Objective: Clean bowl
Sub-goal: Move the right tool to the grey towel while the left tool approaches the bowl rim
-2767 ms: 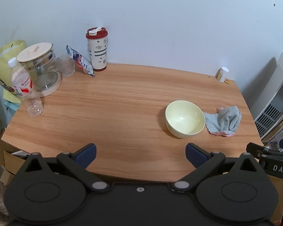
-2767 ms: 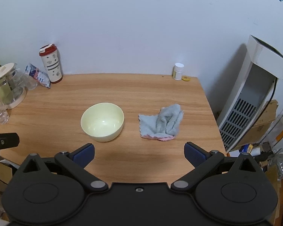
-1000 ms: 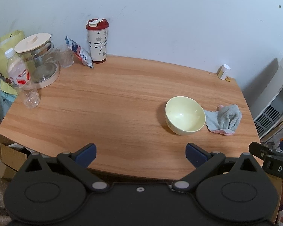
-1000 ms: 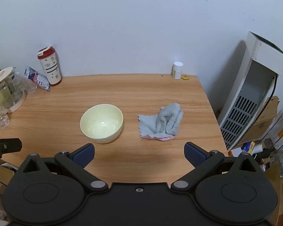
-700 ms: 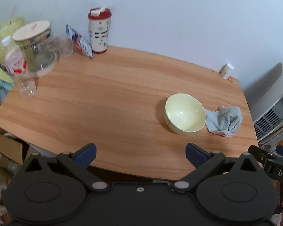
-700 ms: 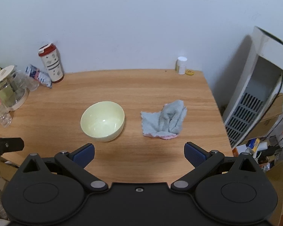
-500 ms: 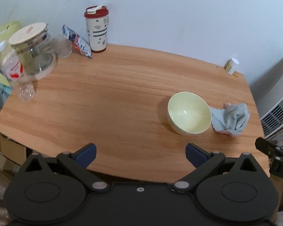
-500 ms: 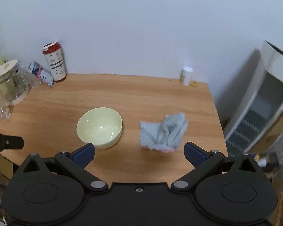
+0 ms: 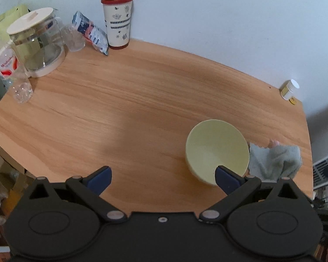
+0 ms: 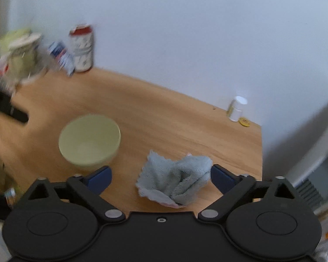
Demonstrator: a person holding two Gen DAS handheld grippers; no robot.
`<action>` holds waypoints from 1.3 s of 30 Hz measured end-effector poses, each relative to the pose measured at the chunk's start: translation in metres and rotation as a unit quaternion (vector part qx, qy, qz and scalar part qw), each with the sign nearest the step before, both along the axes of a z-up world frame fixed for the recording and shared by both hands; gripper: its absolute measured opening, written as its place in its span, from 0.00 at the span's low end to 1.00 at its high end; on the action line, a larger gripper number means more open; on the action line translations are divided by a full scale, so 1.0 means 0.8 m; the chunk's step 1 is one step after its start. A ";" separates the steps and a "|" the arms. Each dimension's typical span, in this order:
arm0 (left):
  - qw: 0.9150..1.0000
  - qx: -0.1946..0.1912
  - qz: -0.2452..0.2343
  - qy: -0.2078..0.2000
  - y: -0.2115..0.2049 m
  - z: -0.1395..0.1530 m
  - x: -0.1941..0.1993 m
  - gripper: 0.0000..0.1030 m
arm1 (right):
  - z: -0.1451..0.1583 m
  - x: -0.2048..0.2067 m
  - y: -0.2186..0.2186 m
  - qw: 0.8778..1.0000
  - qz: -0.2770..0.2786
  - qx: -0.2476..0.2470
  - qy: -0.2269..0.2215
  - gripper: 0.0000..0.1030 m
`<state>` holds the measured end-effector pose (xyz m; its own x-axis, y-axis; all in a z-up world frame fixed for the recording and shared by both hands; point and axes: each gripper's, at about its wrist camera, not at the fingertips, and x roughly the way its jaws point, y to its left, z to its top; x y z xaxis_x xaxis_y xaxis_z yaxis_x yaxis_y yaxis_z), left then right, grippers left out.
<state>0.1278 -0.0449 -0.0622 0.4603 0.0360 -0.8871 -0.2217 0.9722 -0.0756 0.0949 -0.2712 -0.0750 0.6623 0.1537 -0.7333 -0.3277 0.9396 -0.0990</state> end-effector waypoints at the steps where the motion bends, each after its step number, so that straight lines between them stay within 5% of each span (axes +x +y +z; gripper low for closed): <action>1: 1.000 0.006 0.002 -0.001 -0.004 -0.003 0.003 1.00 | -0.007 0.005 -0.003 1.000 0.010 -0.002 0.004 0.84; 5: 0.999 0.039 0.007 0.007 -0.020 -0.022 0.018 1.00 | -0.035 0.031 -0.015 0.998 0.050 -0.010 0.026 0.75; 15: 0.998 0.032 -0.023 0.040 -0.018 -0.069 0.055 1.00 | -0.069 0.059 -0.016 0.993 0.102 -0.039 0.032 0.72; 20: 0.998 0.034 -0.038 0.049 -0.010 -0.090 0.076 1.00 | -0.085 0.062 0.003 0.984 0.152 -0.094 0.025 0.69; 24: 0.995 0.044 -0.079 0.039 -0.009 -0.100 0.089 1.00 | -0.100 0.073 0.009 0.980 0.159 -0.109 0.052 0.62; 26: 0.989 0.043 -0.136 0.038 -0.013 -0.106 0.096 1.00 | -0.108 0.075 0.011 0.978 0.155 -0.129 0.059 0.61; 30: 0.980 0.031 -0.193 0.019 -0.009 -0.115 0.099 1.00 | -0.112 0.080 0.010 0.981 0.138 -0.107 0.084 0.59; 39: 0.977 -0.024 -0.211 0.035 0.005 -0.126 0.106 0.99 | -0.109 0.083 0.010 0.986 0.102 -0.083 0.104 0.60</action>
